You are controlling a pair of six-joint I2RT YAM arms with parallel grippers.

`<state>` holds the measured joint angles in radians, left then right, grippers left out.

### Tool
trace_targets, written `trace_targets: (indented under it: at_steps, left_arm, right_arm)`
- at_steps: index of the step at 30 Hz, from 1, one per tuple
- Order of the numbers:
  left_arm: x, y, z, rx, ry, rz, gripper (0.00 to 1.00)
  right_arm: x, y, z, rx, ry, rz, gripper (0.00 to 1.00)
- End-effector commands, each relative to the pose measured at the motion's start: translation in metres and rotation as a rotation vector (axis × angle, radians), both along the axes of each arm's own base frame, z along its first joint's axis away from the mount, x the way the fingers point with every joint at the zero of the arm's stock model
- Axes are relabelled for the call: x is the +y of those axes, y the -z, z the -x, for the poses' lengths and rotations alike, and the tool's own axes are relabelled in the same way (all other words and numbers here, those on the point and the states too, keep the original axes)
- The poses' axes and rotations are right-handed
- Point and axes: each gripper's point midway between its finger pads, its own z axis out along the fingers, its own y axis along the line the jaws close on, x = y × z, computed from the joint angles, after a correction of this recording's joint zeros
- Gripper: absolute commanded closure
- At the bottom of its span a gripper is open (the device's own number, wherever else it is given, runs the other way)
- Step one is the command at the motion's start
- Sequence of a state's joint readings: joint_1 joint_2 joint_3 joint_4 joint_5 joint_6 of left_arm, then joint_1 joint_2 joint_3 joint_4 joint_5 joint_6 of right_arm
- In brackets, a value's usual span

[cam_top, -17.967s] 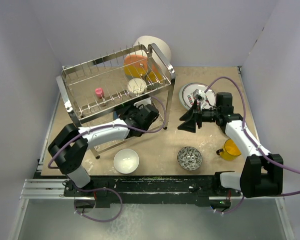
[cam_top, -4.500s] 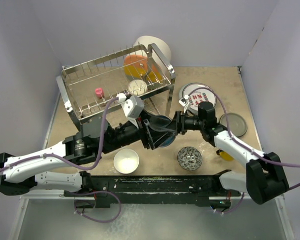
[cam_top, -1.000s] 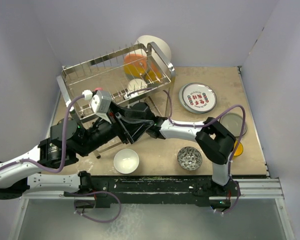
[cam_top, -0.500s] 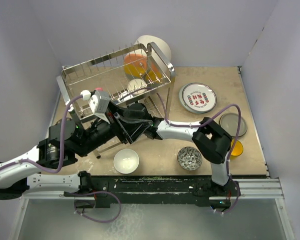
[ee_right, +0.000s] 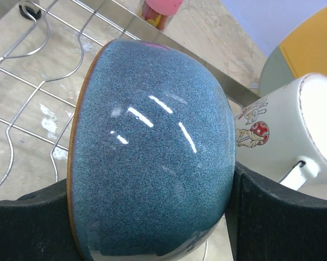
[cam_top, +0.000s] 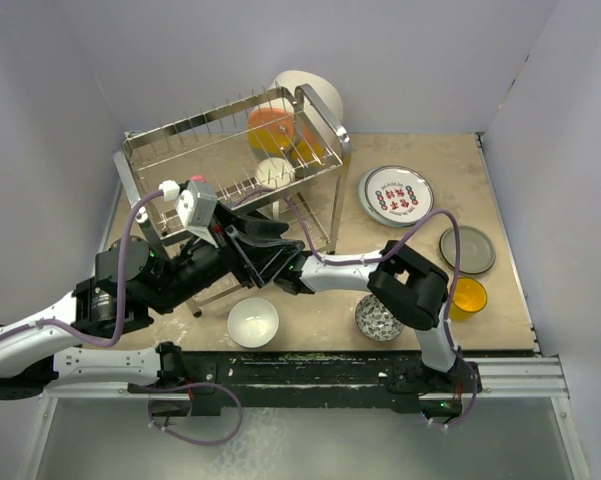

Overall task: Load the mixed dishes into the dish rack
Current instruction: Turn the bowl upside down on the dish rack.

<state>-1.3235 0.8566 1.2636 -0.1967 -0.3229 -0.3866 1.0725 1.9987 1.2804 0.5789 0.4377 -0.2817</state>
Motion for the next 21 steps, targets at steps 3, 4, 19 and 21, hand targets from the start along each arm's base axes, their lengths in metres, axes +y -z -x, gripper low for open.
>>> trace_targets:
  at_steps: [3,4,19,21]
  left_arm:
    - [0.005,-0.011,0.002,0.001,-0.001,0.050,0.45]
    - [0.005,-0.011,0.002,0.000,0.001,0.050,0.45]
    - [0.010,-0.011,0.003,0.001,0.003,0.059,0.45]
    - [0.011,-0.011,0.004,0.001,0.003,0.059,0.45]
  right_arm:
    - [0.014,-0.070,-0.010,-0.270,0.029,-0.008,0.44]
    - [0.015,-0.069,-0.009,-0.286,0.027,0.012,0.42]
    - [0.028,-0.048,0.004,-0.405,0.011,0.155,0.00]
    - [0.030,-0.050,0.007,-0.393,-0.005,0.149,0.00]
